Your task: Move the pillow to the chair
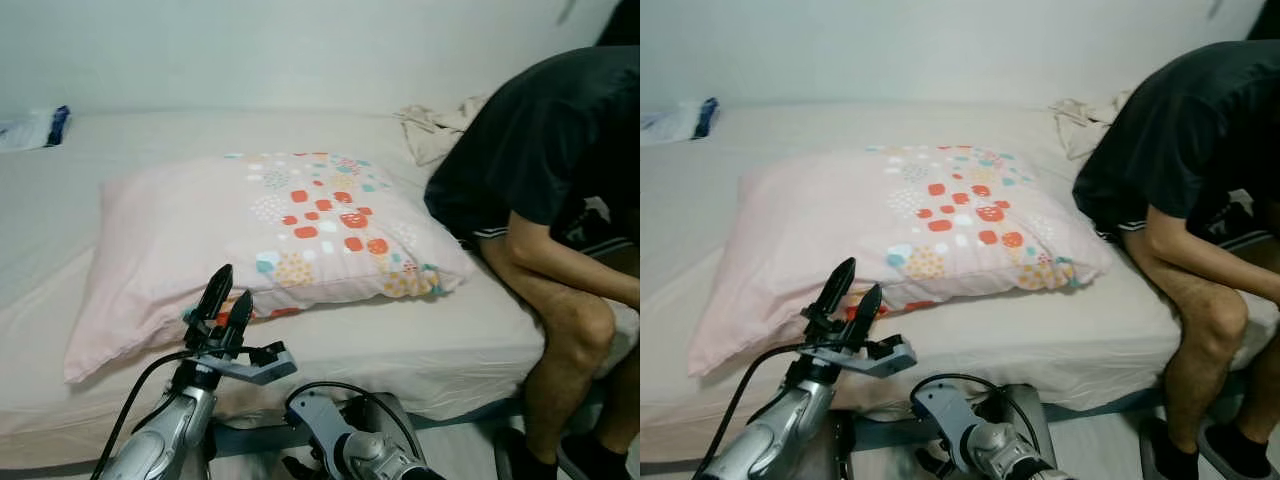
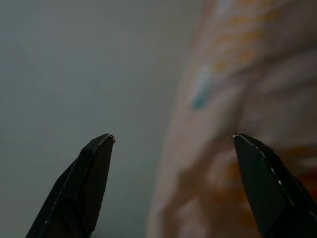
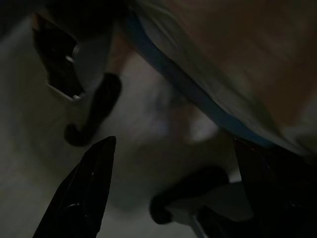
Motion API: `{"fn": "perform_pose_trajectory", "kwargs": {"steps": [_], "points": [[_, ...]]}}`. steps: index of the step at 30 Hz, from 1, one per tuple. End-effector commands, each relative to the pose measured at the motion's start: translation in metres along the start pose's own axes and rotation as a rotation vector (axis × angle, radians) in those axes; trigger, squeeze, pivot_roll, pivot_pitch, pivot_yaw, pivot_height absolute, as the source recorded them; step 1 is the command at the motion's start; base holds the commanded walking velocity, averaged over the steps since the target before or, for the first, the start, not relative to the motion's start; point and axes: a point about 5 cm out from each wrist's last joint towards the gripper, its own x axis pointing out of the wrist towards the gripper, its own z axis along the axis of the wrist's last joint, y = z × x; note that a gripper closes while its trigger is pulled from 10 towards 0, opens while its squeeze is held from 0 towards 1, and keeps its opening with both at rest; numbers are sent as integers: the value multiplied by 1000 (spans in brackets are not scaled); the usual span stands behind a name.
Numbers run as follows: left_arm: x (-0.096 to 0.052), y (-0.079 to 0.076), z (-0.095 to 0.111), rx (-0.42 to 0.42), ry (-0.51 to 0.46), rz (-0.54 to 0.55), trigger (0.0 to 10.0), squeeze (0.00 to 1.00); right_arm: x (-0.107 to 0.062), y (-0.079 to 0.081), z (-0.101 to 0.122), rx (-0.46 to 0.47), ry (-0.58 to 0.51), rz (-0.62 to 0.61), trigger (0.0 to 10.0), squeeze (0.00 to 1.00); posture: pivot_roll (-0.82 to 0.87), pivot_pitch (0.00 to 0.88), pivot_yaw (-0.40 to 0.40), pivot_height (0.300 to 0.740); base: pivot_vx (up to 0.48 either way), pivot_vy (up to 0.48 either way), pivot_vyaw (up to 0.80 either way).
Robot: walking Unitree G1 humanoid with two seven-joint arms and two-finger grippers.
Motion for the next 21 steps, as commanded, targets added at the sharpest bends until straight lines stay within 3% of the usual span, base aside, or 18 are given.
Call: {"fn": "perform_pose_trajectory", "kwargs": {"steps": [1, 3, 13, 19, 21], "points": [[-6, -12, 9, -5, -40, -75, 10000, 0, -1, 2, -7, -5, 20, 7, 10000, 0, 109, 146, -138, 558, 0, 0, 0], [-13, -25, 14, -6, -78, -178, 10000, 0, -1, 0, -6, 7, 11, -8, 10000, 0, 103, 150, -125, 558, 0, 0, 0], [-26, -43, -2, 31, -51, -312, 10000, 0, -4, -11, -3, 74, -28, -92, 10000, 0, 97, 157, -93, 558, 0, 0, 0], [5, -31, -11, 51, 28, -218, 10000, 0, -6, -14, -6, 112, -50, -131, 10000, 0, 71, 202, -58, 558, 0, 0, 0], [7, -30, -11, 46, 35, -213, 10000, 0, -6, -13, -7, 117, -52, -134, 10000, 0, 66, 211, -53, 558, 0, 0, 0]]}}
